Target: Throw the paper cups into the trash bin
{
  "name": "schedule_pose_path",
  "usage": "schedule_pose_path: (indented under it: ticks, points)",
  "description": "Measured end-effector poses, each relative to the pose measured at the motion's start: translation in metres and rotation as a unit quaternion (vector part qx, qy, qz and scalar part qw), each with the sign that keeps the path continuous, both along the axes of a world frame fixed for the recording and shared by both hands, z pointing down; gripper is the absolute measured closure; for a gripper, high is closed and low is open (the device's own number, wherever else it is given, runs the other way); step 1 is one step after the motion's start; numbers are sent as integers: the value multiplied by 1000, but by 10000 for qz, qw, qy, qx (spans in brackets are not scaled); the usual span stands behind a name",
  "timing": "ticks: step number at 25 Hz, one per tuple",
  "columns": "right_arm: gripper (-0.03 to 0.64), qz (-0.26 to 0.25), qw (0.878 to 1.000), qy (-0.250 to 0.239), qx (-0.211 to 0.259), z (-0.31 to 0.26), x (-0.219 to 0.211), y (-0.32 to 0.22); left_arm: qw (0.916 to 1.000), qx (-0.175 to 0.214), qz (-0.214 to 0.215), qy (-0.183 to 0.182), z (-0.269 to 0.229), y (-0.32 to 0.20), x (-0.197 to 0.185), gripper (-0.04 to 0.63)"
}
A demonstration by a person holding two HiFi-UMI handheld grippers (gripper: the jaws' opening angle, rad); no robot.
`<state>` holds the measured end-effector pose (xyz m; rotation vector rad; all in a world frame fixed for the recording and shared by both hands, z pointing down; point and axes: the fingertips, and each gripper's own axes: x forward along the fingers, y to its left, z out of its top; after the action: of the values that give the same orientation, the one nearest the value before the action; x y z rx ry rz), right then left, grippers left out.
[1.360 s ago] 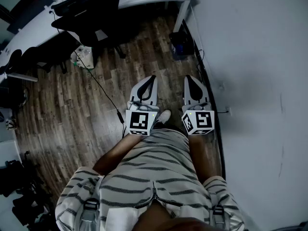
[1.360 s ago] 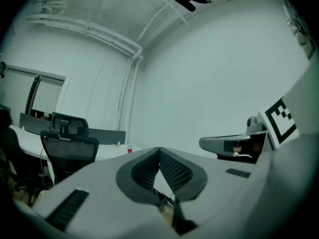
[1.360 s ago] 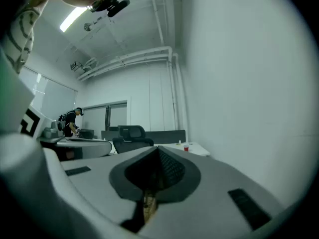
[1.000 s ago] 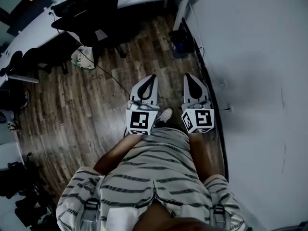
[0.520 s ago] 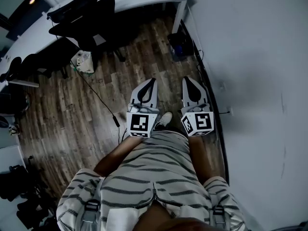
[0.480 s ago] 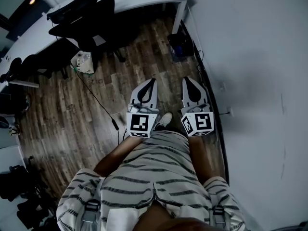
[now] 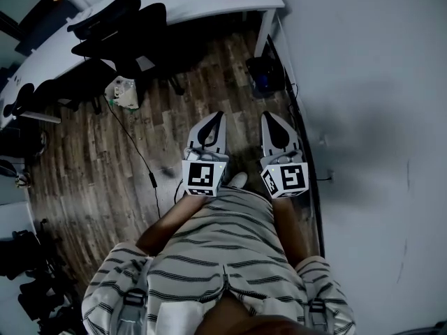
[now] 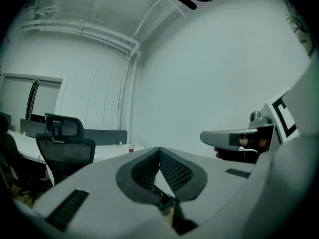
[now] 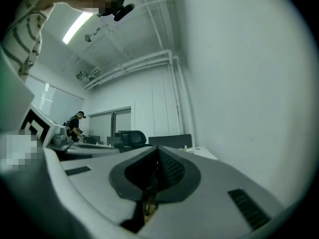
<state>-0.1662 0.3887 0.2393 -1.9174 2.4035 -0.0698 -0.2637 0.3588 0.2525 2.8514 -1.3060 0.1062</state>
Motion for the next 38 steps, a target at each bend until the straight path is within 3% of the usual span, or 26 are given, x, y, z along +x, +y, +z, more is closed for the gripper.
schedule_pose_path:
  ticks: [9,17,20,30,38]
  points:
    - [607,-16,9999,-1,-122,13,19,-25,9998,-123,-129,-113,8,-22,17,572]
    - [607,-269,9996,68,-63,14,25,-68,9997,-2,171,-200,13,-55,42,572]
    - [607,-190,9994,282,-73,15,28,-92,9997,-32,164,-175,13,-80,45,572]
    - [607,99,9993,269,-246,26,46,-191,9992,-130,317,-220,24,-176,62,572]
    - [607,214,9993,201,-239,1,48,-287,9982,-168,566,-133,1,-280,69,572]
